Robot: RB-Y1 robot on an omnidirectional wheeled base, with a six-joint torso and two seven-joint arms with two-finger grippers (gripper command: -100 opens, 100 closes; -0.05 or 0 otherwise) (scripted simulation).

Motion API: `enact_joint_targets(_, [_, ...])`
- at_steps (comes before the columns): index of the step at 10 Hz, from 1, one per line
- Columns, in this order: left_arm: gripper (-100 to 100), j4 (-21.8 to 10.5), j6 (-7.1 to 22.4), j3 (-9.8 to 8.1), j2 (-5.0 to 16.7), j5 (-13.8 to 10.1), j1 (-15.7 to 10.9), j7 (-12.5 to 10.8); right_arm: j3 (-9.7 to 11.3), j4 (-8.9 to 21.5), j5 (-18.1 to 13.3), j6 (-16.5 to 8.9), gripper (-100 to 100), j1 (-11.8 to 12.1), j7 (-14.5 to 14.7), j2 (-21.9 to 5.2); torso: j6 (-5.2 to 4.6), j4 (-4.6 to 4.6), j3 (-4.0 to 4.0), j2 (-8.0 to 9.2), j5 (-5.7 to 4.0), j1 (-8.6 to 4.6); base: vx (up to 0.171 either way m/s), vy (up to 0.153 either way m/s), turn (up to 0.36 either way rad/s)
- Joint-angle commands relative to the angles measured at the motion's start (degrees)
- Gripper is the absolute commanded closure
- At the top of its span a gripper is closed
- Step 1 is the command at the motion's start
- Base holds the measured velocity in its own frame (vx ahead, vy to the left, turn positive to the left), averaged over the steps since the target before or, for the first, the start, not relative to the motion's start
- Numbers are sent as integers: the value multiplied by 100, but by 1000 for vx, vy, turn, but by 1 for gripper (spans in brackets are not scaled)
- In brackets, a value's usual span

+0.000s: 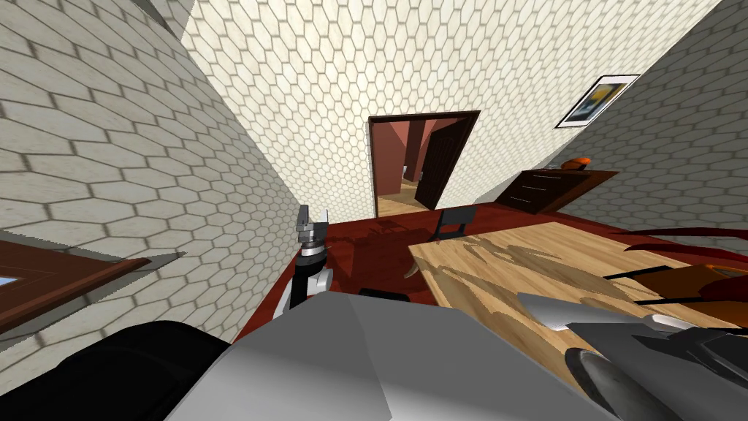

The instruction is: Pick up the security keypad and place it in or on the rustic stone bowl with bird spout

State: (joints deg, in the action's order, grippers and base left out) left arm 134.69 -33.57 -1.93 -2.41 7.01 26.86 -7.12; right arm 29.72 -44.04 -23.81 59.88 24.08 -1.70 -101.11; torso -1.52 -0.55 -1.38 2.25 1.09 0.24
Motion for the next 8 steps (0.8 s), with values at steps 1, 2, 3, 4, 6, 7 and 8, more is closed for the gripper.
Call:
enact_joint_targets(1, [0, 0, 0, 0, 0, 0, 0, 0, 37, -24, 102, 57, 100, 80, -106, -125, 0, 0, 0, 0, 0, 0, -208, -99, 45])
enact_joint_targets(2, [0, 0, 0, 0, 0, 0, 0, 0, 16, -45, 114, 22, 100, 105, -46, -97, -1, 0, 0, 1, 3, -10, -95, -55, 5])
enact_joint_targets(3, [0, 0, 0, 0, 0, 0, 1, 0, 20, -49, 130, 24, -100, 121, -57, -109, 3, 5, 16, -32, 3, 3, -18, -9, -11])
enact_joint_targets(4, [0, 0, 0, 0, 0, 0, 2, 0, 21, -48, 127, 23, -100, 121, -57, -107, 7, 13, 35, -62, 8, 19, -10, -3, -6])
enact_joint_targets(6, [0, 1, -1, 0, 0, 0, 2, 0, 23, -49, 127, 26, -100, 124, -57, -104, 11, 19, 49, -84, 10, 25, 0, 0, 0])
enact_joint_targets(7, [0, 1, -1, 0, 0, 0, 2, 0, 23, -49, 127, 26, -100, 124, -57, -104, 11, 20, 51, -88, 10, 25, 0, 0, 0])
enact_joint_targets(8, [0, 1, -1, 0, 0, 0, 2, 0, 23, -49, 127, 26, 0, 124, -57, -104, 11, 20, 52, -90, 10, 25, 0, 0, 0])
